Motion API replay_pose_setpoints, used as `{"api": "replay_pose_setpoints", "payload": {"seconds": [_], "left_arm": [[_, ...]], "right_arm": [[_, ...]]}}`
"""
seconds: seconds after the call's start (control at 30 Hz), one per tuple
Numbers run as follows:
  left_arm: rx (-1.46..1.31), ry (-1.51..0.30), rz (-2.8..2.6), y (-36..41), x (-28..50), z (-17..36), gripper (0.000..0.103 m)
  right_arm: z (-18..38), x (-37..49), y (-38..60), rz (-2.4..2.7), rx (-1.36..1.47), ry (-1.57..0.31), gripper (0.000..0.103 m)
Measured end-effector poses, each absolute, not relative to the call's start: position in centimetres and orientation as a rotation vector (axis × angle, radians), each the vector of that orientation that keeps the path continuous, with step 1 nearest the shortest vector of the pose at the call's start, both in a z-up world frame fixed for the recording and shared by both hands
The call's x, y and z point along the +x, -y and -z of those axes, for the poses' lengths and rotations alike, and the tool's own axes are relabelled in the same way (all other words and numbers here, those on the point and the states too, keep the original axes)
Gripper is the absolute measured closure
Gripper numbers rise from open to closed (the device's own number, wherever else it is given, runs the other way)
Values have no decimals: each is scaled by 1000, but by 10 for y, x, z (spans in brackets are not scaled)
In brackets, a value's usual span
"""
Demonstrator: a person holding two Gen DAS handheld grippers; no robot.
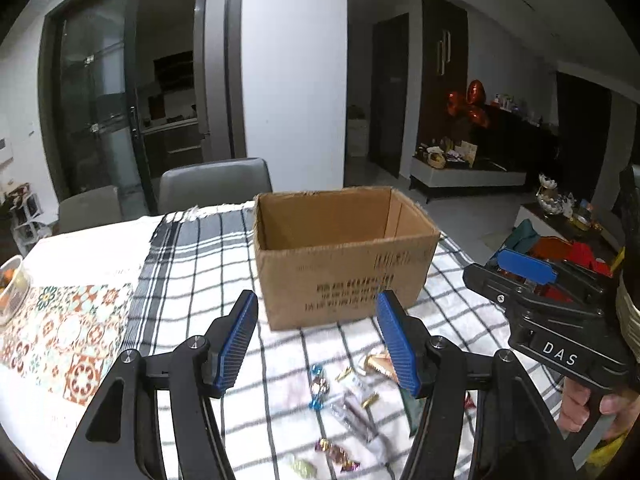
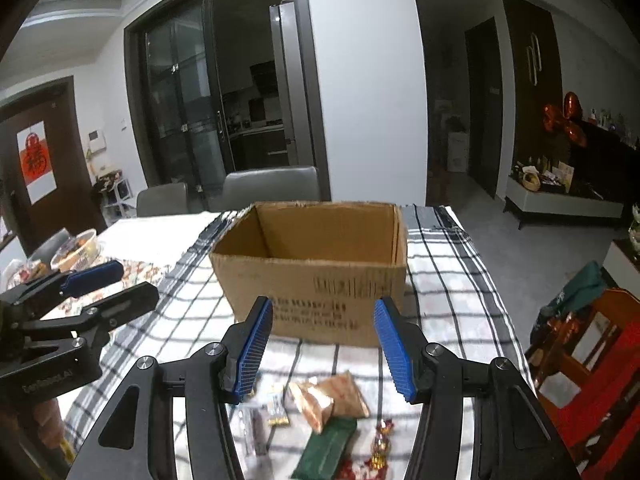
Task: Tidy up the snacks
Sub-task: 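Open the right gripper to drop the pink packet into the box, then grasp the purple candy with the left gripper while the right grasps the green packet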
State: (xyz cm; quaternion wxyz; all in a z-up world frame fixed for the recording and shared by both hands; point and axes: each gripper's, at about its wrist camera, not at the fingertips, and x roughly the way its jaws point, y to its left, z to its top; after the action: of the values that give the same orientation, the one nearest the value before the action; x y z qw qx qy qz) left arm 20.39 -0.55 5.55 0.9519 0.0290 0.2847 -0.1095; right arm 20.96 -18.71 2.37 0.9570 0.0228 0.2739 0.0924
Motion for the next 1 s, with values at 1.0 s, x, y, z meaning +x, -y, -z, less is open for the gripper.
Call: {"api": "replay_pose_setpoints", "payload": {"seconds": [1.0], "left_arm": [[86, -674, 74, 16, 136, 54, 52]], "right_arm": [[77, 164, 165, -140, -40, -678, 49]]}}
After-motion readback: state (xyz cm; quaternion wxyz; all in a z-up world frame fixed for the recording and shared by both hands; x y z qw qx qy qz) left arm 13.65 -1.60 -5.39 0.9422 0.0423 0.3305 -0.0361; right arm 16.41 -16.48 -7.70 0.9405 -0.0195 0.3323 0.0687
